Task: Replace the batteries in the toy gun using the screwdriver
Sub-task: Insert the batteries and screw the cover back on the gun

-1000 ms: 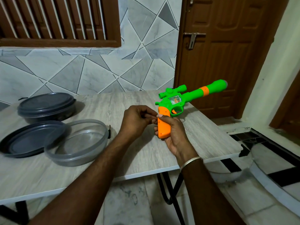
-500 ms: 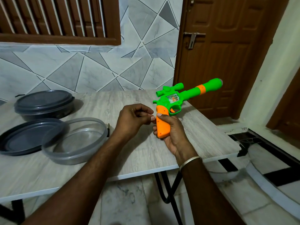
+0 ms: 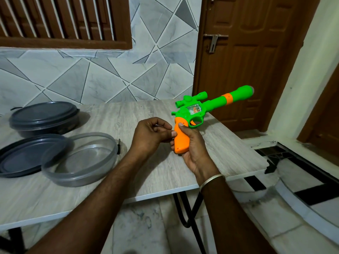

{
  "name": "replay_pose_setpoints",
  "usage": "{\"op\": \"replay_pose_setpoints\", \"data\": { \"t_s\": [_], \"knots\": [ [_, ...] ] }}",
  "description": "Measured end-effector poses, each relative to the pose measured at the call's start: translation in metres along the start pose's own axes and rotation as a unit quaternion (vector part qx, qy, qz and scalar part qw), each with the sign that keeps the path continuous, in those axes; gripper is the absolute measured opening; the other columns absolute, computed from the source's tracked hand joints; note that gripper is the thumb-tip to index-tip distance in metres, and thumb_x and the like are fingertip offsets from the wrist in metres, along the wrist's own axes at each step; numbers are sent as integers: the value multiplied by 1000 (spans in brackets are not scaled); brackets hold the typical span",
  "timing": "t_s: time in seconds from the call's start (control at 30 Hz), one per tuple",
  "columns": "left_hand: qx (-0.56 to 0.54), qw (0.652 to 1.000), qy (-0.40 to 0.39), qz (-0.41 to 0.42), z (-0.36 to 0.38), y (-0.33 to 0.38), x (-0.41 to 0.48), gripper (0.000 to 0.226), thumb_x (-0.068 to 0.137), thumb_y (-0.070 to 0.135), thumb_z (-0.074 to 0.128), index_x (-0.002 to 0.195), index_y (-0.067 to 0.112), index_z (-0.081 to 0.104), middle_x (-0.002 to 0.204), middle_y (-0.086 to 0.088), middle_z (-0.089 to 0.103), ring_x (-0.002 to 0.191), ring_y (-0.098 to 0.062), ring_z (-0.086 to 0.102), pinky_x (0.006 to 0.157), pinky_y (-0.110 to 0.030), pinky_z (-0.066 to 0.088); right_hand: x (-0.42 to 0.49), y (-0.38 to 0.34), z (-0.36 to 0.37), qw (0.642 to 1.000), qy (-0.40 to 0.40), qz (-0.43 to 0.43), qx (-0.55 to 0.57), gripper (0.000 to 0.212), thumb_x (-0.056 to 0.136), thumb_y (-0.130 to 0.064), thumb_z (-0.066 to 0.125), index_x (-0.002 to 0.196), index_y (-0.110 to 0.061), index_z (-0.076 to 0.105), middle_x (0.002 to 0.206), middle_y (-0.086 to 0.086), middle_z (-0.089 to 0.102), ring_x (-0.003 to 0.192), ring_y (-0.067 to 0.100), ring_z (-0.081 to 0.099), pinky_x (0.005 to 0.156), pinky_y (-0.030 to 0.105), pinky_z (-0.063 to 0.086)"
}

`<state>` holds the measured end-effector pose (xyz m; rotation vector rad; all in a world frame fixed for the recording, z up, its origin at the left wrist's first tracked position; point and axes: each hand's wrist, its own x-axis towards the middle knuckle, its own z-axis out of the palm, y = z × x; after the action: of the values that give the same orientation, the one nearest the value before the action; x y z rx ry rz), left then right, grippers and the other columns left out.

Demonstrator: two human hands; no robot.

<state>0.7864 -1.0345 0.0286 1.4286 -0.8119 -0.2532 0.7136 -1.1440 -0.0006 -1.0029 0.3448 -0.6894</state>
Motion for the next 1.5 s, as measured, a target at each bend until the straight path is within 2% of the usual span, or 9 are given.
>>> {"op": "replay_pose_setpoints", "data": {
  "t_s": [0.23,0.4,0.6,0.73,0.87,1.07,1.27,1.43,1.5],
  "knots": [
    [-1,999,-14,-33,-3,4,-1,24,76,-10,78,96,-15,65,74,-24,66,55,-18,68,62,-26,61,0,1,0,1000,7,-16,-21,37,95,-23,59,125,-3,53,71,13,62,47,22,58,45,25,45],
    [-15,997,-21,-70,-4,6,1,22,78,-9,77,97,-12,66,85,-33,65,66,-30,67,72,-35,62,0,1,1,1000,7,-12,-14,42,95,-23,59,131,-4,50,75,15,62,46,22,57,45,26,46],
    [23,997,-14,-77,-3,8,5,17,76,-6,81,86,-3,68,72,-21,69,61,-26,70,72,-37,63,-2,1,1,1000,15,-17,-19,43,94,-23,60,131,-4,48,78,16,61,47,23,57,45,26,46],
    [34,994,-2,-105,0,10,9,20,73,-2,85,87,1,70,80,-24,73,68,-29,72,74,-39,64,-2,0,2,1000,14,-17,-7,44,95,-21,59,133,-3,47,77,15,59,46,23,56,44,25,46],
    [6,987,-4,-158,0,10,10,27,68,3,89,89,3,72,76,-19,72,66,-25,70,64,-31,60,-4,-1,2,1000,8,-2,7,45,96,-21,57,135,-2,47,74,13,59,46,21,55,44,25,45],
    [-25,980,-31,-195,1,12,8,20,74,-1,83,91,-1,72,69,-14,69,59,-20,64,56,-23,56,-7,-4,1,1000,0,10,20,45,96,-23,55,135,-1,48,76,14,58,45,19,54,42,24,45],
    [-26,977,-38,-206,3,15,9,23,78,-4,79,99,-5,71,73,-15,68,54,-17,65,56,-21,58,-10,-6,2,1000,2,10,21,46,96,-22,56,136,-2,47,83,15,59,47,19,55,43,24,45],
    [-4,983,-16,-185,7,17,5,19,79,-6,78,97,-6,72,71,-16,68,49,-13,65,51,-20,56,-14,-9,1,1000,-5,16,19,45,97,-22,54,134,2,48,78,14,59,47,19,55,43,23,45],
    [12,985,-9,-173,9,18,4,18,79,-5,78,96,-6,73,73,-17,69,53,-15,66,55,-22,59,-14,-10,1,1000,-5,15,18,40,97,-22,54,131,0,50,78,13,59,48,18,55,42,23,46]
  ]
}}
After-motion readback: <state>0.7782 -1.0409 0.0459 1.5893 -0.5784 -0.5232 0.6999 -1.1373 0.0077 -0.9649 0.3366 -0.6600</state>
